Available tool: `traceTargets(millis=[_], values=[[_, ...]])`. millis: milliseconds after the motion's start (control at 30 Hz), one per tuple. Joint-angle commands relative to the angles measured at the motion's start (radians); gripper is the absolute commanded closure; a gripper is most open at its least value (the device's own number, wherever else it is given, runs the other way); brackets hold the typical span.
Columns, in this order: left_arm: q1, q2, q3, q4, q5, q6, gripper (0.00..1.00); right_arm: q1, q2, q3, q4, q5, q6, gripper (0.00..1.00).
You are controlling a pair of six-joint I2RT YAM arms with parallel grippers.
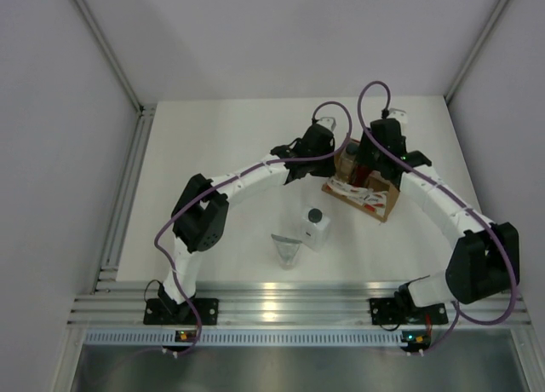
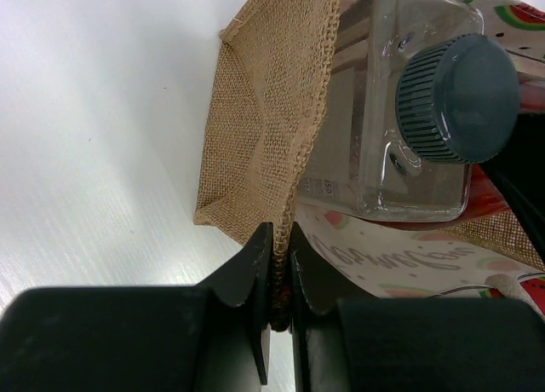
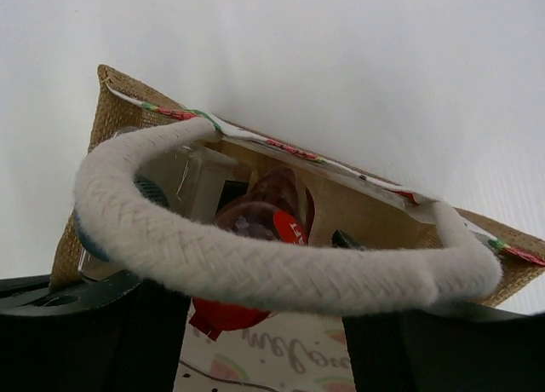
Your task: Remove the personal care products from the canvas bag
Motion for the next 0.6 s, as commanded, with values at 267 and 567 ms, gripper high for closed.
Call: traceTargets(millis=[267, 567], values=[[0.005, -0.062, -0.011, 0.012, 0.003, 0.016, 1.00, -0.030, 0.081, -0.008, 0.101, 0.007, 0.011, 0.39], [0.005, -0.061, -0.009, 0.011, -0.001, 0.021, 1.00, -0.033, 0.090, -0.032, 0.127, 0.010, 0.016, 0.47]])
